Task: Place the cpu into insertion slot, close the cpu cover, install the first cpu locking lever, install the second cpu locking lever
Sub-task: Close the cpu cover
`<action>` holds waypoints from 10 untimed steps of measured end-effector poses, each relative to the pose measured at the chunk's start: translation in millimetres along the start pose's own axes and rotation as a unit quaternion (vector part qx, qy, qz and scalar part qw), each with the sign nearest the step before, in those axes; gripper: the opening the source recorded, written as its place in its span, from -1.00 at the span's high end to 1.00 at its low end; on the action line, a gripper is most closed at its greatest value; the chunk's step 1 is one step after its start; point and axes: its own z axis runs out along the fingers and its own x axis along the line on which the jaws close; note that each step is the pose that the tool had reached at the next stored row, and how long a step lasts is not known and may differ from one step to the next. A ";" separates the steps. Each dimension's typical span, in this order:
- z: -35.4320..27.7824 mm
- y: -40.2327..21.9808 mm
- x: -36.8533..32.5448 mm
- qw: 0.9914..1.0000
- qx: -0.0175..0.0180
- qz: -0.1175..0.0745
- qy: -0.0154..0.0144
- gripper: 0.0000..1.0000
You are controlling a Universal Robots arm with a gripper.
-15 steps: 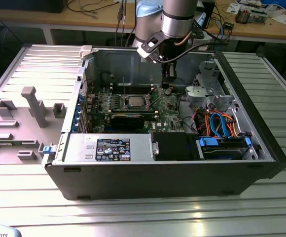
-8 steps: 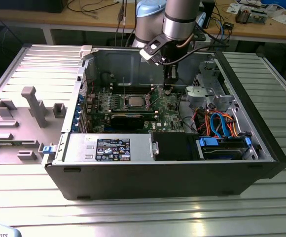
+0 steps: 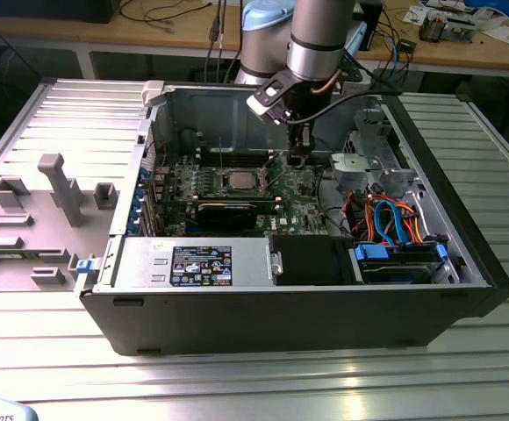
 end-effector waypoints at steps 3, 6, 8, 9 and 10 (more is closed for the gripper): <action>0.0 -0.3 0.0 1.000 0.000 0.000 0.000 0.79; 0.0 -0.3 0.0 1.000 0.000 0.000 0.000 0.79; 0.0 -0.6 0.0 1.000 0.000 0.000 0.000 0.79; 0.0 -1.0 0.0 1.000 0.000 0.000 0.000 0.79; -0.1 -1.5 -0.1 1.000 0.000 0.000 0.000 0.79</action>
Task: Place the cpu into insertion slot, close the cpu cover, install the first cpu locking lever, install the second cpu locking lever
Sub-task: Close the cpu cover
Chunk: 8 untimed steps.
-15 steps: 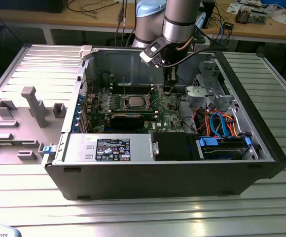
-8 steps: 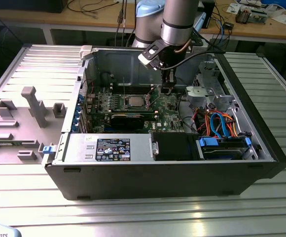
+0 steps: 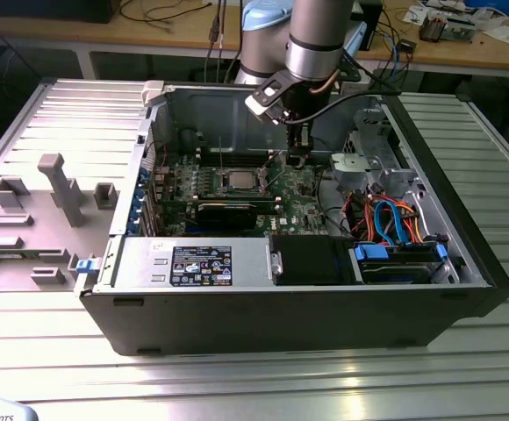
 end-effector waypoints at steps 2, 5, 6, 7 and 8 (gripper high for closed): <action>0.0 -0.7 0.0 1.000 0.000 0.000 0.000 0.79; 0.0 -2.2 0.0 1.000 0.000 0.000 0.000 0.79; 0.0 -3.3 0.0 1.000 0.000 0.000 0.000 0.79; 0.0 -4.8 0.0 1.000 0.000 0.000 0.000 0.79; 0.0 -5.4 0.0 1.000 0.000 0.000 0.000 0.79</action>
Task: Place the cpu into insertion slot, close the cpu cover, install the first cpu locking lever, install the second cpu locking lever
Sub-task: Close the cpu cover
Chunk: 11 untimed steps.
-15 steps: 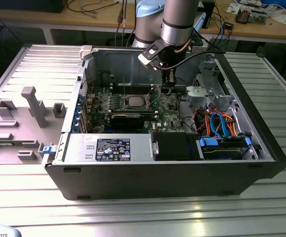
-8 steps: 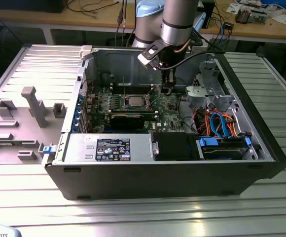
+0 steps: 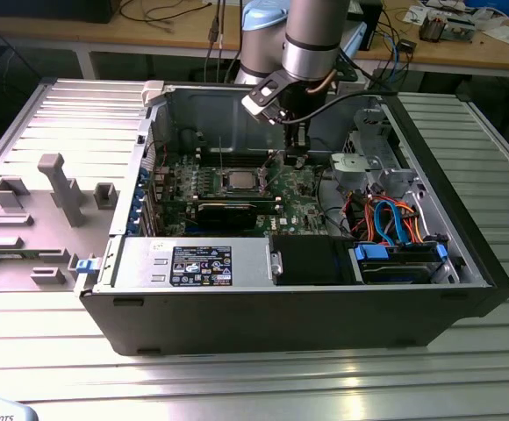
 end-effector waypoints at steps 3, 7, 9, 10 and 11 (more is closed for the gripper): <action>0.0 -1.6 0.0 1.000 0.000 0.000 0.000 0.79; 0.0 -2.4 0.0 1.000 0.000 0.000 0.000 0.79; 0.0 -4.3 0.0 1.000 0.000 0.000 0.000 0.79; 0.0 -4.4 0.0 1.000 0.000 0.000 0.000 0.79; 0.0 -4.6 0.0 1.000 0.000 0.000 0.000 0.79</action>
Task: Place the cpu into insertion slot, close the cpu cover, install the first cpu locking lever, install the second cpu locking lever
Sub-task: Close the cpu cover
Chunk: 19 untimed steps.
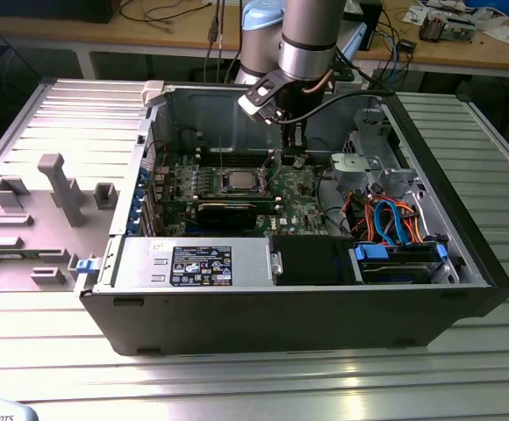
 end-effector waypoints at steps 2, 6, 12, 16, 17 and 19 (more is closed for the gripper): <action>0.0 -0.7 0.0 1.000 0.000 0.000 0.000 0.79; 0.0 -1.2 0.0 1.000 0.000 0.000 0.000 0.79; 0.0 -2.9 0.0 1.000 0.000 0.000 0.000 0.79; 0.1 -3.7 0.0 1.000 0.000 0.000 0.000 0.79; 0.1 -3.9 0.0 1.000 0.000 0.000 0.000 0.79; 0.3 -4.7 -0.1 1.000 0.000 0.000 0.000 0.79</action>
